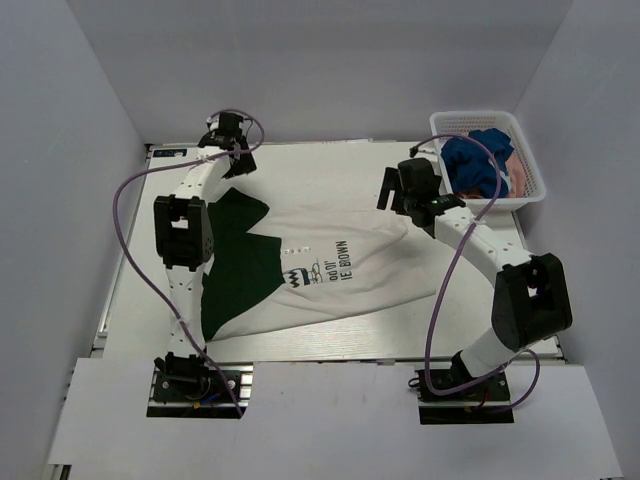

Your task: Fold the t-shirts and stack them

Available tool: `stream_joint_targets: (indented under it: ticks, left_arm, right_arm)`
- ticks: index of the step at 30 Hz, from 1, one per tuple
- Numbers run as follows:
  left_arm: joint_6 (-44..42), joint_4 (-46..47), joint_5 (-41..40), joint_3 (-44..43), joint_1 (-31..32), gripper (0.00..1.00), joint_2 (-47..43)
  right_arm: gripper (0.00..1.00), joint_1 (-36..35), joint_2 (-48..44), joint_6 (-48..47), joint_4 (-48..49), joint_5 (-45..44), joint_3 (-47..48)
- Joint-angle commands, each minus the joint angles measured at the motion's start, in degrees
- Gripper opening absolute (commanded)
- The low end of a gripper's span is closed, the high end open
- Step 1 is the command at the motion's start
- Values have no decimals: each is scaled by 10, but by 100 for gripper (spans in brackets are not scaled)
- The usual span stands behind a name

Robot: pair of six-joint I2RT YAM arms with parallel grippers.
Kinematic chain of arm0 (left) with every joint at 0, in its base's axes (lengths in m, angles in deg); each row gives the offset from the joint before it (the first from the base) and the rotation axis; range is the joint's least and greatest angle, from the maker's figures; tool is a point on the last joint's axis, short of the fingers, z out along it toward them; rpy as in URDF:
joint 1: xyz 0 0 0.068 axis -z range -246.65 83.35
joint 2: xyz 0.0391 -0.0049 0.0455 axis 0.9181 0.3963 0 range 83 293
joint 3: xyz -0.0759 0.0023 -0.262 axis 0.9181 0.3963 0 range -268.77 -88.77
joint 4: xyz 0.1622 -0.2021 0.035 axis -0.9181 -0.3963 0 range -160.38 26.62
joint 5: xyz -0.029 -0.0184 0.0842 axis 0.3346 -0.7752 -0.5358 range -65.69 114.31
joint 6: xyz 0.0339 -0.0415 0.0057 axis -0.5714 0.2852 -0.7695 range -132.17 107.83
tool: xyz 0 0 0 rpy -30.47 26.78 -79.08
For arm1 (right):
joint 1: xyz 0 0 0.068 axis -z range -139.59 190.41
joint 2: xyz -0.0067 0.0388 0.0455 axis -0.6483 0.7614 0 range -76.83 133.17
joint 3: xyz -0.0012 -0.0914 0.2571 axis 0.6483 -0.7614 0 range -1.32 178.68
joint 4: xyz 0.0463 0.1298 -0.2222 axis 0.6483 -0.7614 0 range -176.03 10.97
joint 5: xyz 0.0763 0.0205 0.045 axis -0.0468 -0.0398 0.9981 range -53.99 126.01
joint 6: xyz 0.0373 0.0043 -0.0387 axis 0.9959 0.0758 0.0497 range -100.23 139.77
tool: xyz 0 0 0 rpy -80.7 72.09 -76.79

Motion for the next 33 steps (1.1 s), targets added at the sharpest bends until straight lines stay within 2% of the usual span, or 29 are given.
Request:
stream_joint_targets:
  ticks: [1, 7, 9, 10, 12, 15, 16, 17, 22, 28, 33]
  left_arm:
    - [-78, 5, -6, 19, -6, 92, 3]
    - [-98, 26, -11, 33, -18, 78, 33]
    - [-98, 40, 1, 33, -18, 77, 47]
    - [-103, 40, 1, 33, -18, 73, 52]
    - [-104, 40, 6, 13, -18, 70, 63]
    - [-98, 46, 24, 13, -18, 57, 78]
    - [-98, 46, 30, 13, -18, 41, 78]
    - [-98, 46, 30, 13, -18, 32, 84]
    - [-98, 46, 44, 33, -18, 2, 90]
    - [-111, 108, 33, 80, -18, 0, 50]
    - [-180, 217, 23, 80, -1, 0, 11]
  right_arm:
    - [90, 11, 21, -16, -9, -15, 36]
    - [90, 30, 62, -13, -19, 16, 52]
    - [90, 35, 72, -14, -20, 35, 52]
    - [90, 36, 75, -12, -21, 39, 53]
    - [90, 38, 80, -11, -22, 45, 51]
    - [90, 41, 80, -11, -23, 45, 46]
    - [90, 40, 77, -11, -24, 46, 45]
    - [90, 42, 76, -12, -25, 42, 46]
    - [90, 46, 64, -13, -24, 25, 41]
    - [90, 48, 58, -14, -31, 35, 51]
    - [90, 43, 50, -36, -50, 81, 65]
